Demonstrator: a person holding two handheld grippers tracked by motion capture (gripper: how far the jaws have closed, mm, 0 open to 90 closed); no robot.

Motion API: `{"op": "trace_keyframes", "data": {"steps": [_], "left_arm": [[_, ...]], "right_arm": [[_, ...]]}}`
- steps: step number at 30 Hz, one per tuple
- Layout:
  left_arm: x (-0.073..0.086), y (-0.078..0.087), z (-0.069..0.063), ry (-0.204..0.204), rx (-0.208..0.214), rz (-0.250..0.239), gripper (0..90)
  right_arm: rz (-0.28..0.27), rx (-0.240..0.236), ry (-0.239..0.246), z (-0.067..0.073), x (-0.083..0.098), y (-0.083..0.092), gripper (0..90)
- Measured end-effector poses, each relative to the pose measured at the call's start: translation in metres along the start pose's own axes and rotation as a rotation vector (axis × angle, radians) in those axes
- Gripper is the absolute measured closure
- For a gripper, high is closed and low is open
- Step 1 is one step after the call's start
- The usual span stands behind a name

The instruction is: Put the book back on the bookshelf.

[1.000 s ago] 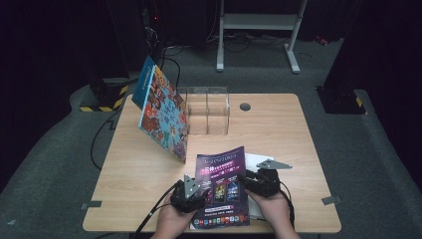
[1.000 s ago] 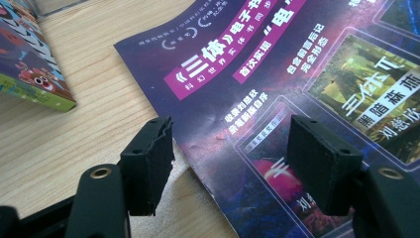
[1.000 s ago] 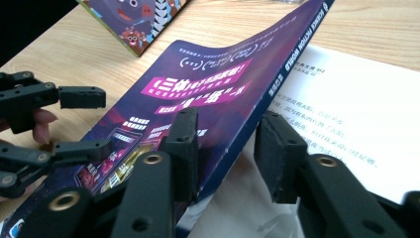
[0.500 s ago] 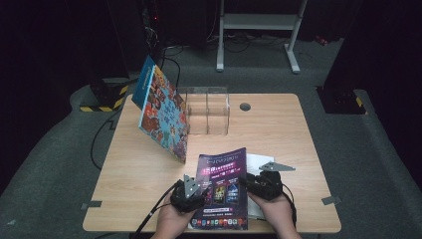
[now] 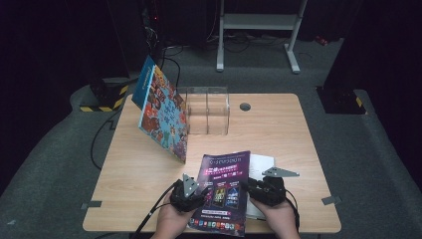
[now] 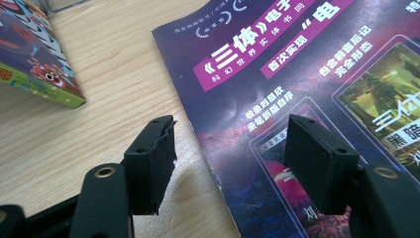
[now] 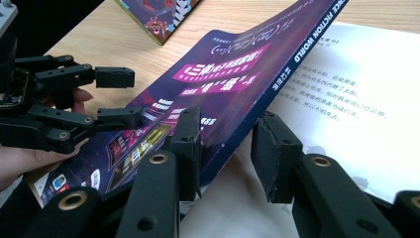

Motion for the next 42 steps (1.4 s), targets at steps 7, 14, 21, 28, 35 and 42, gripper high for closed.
{"op": "trace_keyframes", "data": {"steps": [7,14,21,28,35,42], "left_arm": [[0.0,0.001,0.001,0.017,0.015,-0.005,36.6],[0.0,0.002,0.003,0.036,0.027,-0.013,36.5],[-0.001,0.003,0.003,0.043,0.029,-0.03,36.3],[-0.003,0.012,0.009,0.033,0.023,-0.052,35.0],[-0.007,0.019,0.01,0.024,0.017,-0.081,35.7],[-0.014,0.026,0.008,0.025,0.028,-0.111,35.8]], "right_arm": [[-0.014,-0.004,0.012,0.005,-0.002,0.004,68.2],[-0.059,-0.045,-0.005,0.016,-0.009,0.01,73.7],[-0.107,-0.091,-0.012,0.028,-0.015,0.013,77.7],[-0.135,-0.143,-0.037,0.036,-0.02,0.012,81.8],[-0.153,-0.16,-0.012,0.047,-0.025,0.012,83.9],[-0.193,-0.162,0.0,0.052,-0.032,0.018,84.6]]}}
Point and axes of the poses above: each handheld gripper's, and its own axes: y roughly backward along the jaws, x roughly out of its underside, z roughly to its left, the point moved 10 cm from there along -y, roughly forward along the jaws, and after that the axes turned 5 degrees about x, right-handed, at the moved point
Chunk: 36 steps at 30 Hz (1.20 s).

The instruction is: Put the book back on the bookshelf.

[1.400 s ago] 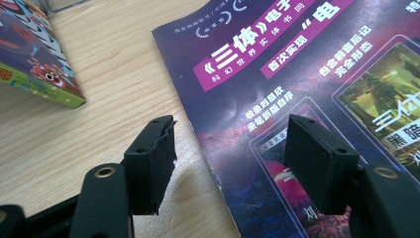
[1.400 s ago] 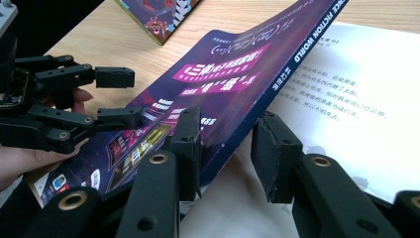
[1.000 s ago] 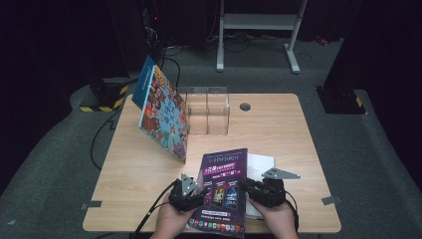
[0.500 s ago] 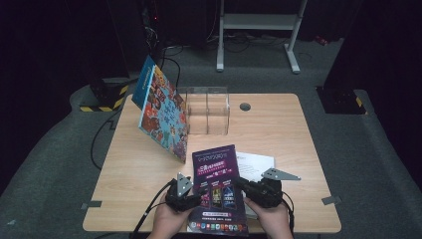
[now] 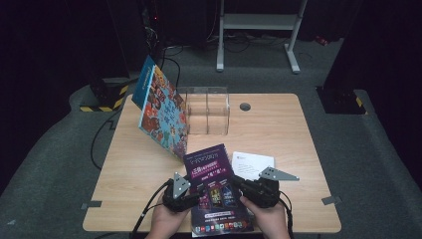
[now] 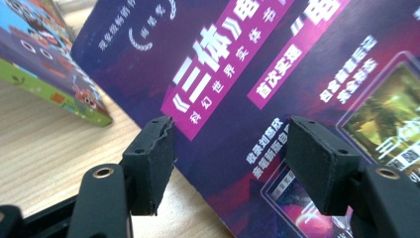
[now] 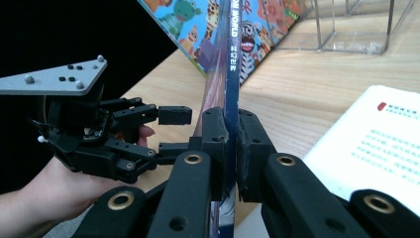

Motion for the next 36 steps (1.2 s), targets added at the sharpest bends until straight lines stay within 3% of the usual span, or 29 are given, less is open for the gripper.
{"op": "trace_keyframes", "data": {"steps": [7,21,36], "left_arm": [[-0.008,0.005,-0.005,-0.006,0.015,-0.029,35.7],[-0.017,0.016,0.001,0.006,0.013,-0.062,35.7],[-0.018,0.018,0.002,0.021,0.025,-0.069,35.8]], "right_arm": [[-0.033,0.012,0.028,0.002,-0.008,0.003,84.8],[-0.123,0.052,0.078,0.003,-0.042,0.012,84.9],[-0.239,0.101,0.066,-0.009,-0.077,0.019,84.8]]}}
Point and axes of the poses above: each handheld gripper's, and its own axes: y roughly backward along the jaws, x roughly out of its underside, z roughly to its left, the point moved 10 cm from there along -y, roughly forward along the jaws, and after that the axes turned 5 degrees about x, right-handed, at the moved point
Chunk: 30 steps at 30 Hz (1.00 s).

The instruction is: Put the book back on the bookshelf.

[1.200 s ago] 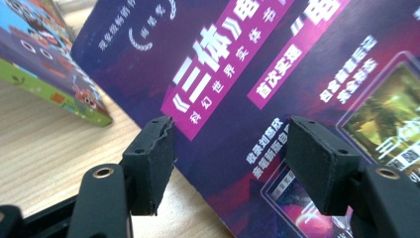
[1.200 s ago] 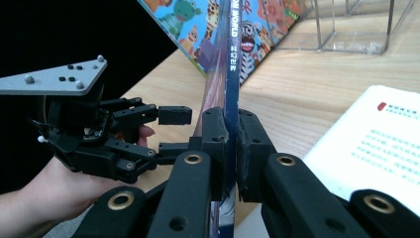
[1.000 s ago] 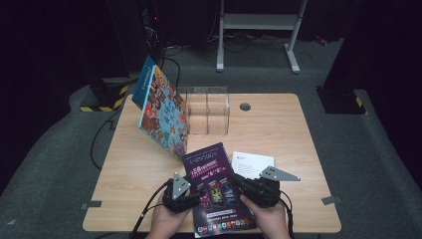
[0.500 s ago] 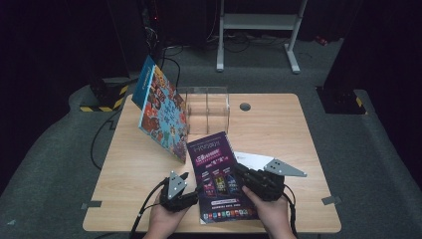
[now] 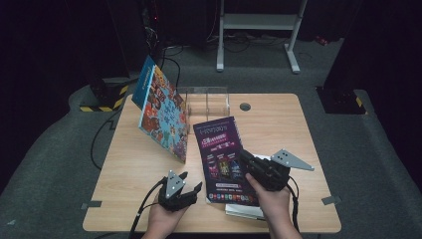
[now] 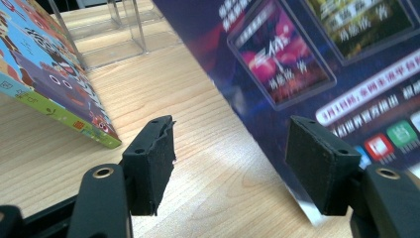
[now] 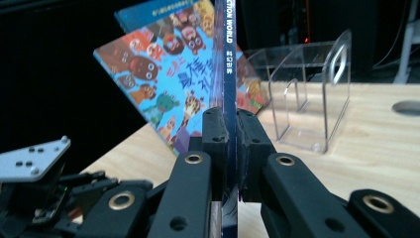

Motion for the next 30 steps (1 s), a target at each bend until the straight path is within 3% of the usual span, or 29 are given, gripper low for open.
{"op": "trace_keyframes", "data": {"steps": [5,11,22,30], "left_arm": [[-0.002,0.002,0.0,0.014,0.009,-0.017,35.7],[-0.004,0.003,0.002,0.016,0.008,-0.026,35.7],[-0.002,0.003,0.003,0.019,0.008,-0.019,35.7],[-0.002,0.003,0.005,0.017,0.002,-0.017,35.7]], "right_arm": [[-0.067,0.034,0.016,-0.002,-0.014,0.002,84.8],[-0.126,0.074,0.029,-0.007,-0.019,-0.001,84.8],[-0.179,0.116,0.036,-0.019,-0.026,-0.009,84.8],[-0.205,0.112,0.062,-0.021,-0.017,0.0,84.7]]}}
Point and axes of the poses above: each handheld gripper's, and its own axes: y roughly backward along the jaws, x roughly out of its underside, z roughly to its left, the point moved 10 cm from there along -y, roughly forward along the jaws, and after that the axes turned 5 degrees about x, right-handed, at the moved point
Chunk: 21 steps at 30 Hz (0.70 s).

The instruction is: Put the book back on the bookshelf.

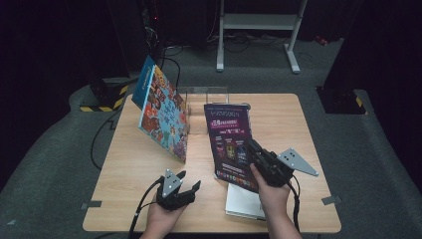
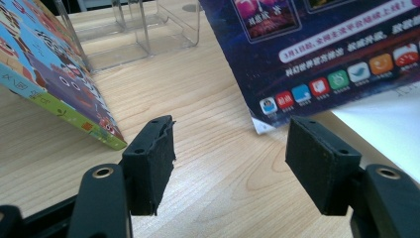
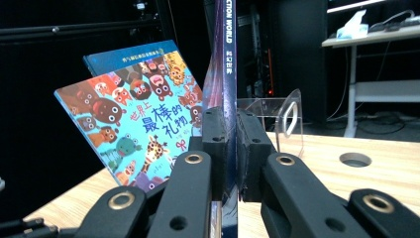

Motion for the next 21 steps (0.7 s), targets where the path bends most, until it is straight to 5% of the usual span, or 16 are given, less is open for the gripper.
{"op": "trace_keyframes", "data": {"steps": [11,17,21], "left_arm": [[0.006,-0.007,-0.003,-0.005,0.006,0.026,35.7],[0.006,-0.006,-0.002,0.001,0.006,0.026,35.8],[0.006,-0.005,-0.002,0.003,0.006,0.024,35.8]], "right_arm": [[0.002,0.011,-0.033,-0.013,0.009,0.018,84.7],[-0.068,0.07,-0.017,-0.029,-0.016,0.022,84.7],[-0.107,0.154,0.008,-0.052,-0.037,0.022,84.8]]}}
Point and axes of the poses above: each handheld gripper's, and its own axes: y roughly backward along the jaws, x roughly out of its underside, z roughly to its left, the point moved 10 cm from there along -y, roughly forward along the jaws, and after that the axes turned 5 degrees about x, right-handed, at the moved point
